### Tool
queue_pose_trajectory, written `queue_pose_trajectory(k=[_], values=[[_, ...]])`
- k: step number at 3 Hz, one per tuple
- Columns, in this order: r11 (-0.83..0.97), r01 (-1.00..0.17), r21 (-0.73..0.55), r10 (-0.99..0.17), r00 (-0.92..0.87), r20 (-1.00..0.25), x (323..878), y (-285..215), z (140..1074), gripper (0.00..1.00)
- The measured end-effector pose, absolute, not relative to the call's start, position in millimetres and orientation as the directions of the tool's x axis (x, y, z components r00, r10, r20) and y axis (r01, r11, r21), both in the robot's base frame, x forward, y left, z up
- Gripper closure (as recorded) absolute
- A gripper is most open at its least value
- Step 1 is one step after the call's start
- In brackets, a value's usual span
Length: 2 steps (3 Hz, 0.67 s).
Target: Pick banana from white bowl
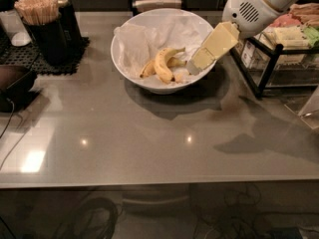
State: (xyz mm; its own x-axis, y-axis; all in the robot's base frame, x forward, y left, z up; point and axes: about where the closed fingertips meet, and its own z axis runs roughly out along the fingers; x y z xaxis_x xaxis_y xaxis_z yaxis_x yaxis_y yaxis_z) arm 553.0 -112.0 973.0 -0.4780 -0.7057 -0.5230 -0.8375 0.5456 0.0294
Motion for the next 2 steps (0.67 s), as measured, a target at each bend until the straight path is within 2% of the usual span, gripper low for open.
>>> queue_pose_trajectory(k=[2], values=[[0.552,-0.832,0.052,-0.690,-0.491,-0.532,561.6,-99.5,968.7,0.00]])
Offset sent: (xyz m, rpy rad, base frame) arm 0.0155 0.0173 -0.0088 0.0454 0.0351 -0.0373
